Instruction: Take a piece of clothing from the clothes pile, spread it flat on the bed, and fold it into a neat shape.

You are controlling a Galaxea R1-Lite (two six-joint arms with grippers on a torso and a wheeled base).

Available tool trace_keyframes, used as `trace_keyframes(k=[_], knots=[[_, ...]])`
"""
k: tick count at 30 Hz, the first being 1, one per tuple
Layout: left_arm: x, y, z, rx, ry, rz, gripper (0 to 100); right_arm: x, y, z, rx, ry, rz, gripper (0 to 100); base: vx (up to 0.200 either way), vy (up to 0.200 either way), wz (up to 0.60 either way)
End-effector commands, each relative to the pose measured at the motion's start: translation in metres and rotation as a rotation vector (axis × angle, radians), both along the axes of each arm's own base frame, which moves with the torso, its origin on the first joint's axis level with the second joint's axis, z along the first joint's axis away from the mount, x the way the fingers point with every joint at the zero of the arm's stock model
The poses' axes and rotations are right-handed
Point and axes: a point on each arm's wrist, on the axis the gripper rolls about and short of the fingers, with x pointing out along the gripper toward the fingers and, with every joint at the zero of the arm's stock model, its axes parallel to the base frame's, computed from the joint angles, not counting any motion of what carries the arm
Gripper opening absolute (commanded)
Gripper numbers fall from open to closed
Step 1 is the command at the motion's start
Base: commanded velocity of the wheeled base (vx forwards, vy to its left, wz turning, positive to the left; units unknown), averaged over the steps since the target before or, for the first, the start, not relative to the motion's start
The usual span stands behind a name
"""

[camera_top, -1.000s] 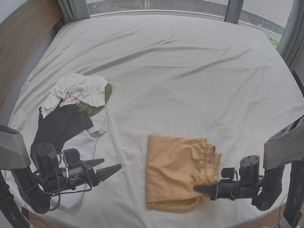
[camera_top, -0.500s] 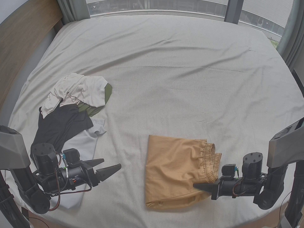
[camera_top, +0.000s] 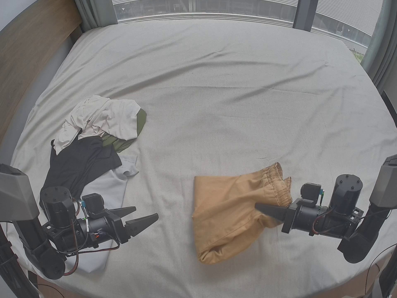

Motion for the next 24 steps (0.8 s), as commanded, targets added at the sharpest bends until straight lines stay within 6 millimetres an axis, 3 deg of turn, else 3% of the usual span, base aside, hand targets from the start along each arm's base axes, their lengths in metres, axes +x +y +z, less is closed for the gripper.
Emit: trace_keyframes(k=[1,8,24], knots=[[0.000,0.000,0.001,-0.002,-0.005,0.002,100,0.012,0.005,0.019,0.051,-0.081,-0.019,0,0.000,0.000,0.00],[0.000,0.000,0.000,-0.002,-0.002,0.001,100,0.024,0.004,0.035,0.091,-0.132,-0.045,0,0.000,0.000,0.00],[0.000,0.000,0.000,-0.003,-0.002,-0.002,100,0.066,-0.019,0.071,0.184,-0.269,-0.157,0,0.000,0.000,0.00]])
